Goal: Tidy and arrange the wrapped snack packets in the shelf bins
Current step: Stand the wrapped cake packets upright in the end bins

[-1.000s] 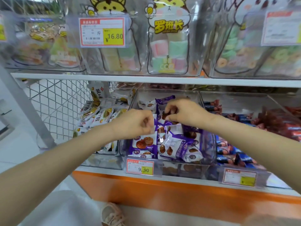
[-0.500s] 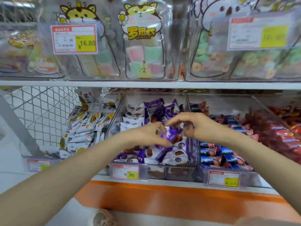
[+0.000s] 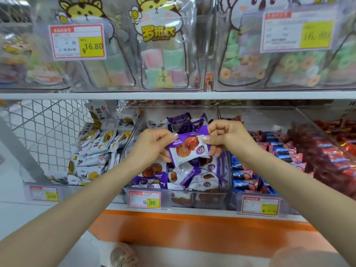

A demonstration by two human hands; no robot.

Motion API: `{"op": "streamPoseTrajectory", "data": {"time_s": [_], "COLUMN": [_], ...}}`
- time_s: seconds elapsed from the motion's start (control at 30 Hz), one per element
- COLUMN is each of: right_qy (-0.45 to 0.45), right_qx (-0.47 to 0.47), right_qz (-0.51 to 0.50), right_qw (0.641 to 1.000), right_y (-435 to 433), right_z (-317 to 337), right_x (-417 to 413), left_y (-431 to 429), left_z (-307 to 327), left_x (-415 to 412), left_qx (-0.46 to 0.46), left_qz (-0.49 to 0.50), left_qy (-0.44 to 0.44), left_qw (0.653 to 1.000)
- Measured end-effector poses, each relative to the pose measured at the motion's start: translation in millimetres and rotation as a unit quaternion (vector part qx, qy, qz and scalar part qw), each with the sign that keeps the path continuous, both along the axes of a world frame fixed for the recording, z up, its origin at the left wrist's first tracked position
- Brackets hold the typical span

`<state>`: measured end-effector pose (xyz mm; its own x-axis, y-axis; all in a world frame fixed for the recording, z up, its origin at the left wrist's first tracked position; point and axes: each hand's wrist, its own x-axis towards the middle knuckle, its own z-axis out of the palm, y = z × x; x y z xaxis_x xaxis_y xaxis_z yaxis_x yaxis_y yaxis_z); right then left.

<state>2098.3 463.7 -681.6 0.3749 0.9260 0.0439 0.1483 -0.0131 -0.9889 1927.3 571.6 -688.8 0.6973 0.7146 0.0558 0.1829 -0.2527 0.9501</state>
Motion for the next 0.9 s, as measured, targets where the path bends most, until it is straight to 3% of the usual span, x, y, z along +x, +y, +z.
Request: {"op": "streamPoseTrajectory", "data": {"time_s": [0.17,0.27,0.37,0.43,0.57,0.67,0.77,0.9], "right_qy": [-0.025,-0.070,-0.124,-0.113,-0.019,-0.027,-0.050,-0.209], "right_qx": [0.009,0.038,0.051,0.078,0.021,-0.008,-0.022,-0.087], "right_qz": [-0.056,-0.032,0.004,-0.010,0.008,0.028,0.033,0.070], "right_qw": [0.998,0.996,0.991,0.991,1.000,0.999,0.998,0.972], "right_y": [2.1,2.7,3.5,5.4,6.6,10.3,17.8,31.0], "right_z": [-1.4,-0.1,-0.4,-0.9,-3.8,-10.4,-16.1,-36.6], "right_x": [-2.6,-7.2,-16.7,-18.7,-14.6,-22.2,-29.1,-51.7], "left_y": [6.8,6.6,2.0,0.8,7.7,12.4,21.8,37.4], "left_z": [8.8,21.3,24.4,23.6,21.1,21.1,22.5,22.9], "left_x": [-7.9,-7.1,2.9,6.5,-0.2,-9.6,-24.5,-44.2], "left_qx": [0.066,0.118,0.187,0.191,0.031,0.008,0.084,0.212], "left_qz": [-0.087,-0.148,-0.131,-0.122,-0.038,-0.032,-0.031,0.081], "left_qy": [0.110,0.166,0.158,0.142,0.015,0.031,0.105,0.083], "left_qw": [0.988,0.968,0.961,0.964,0.999,0.999,0.990,0.970]}}
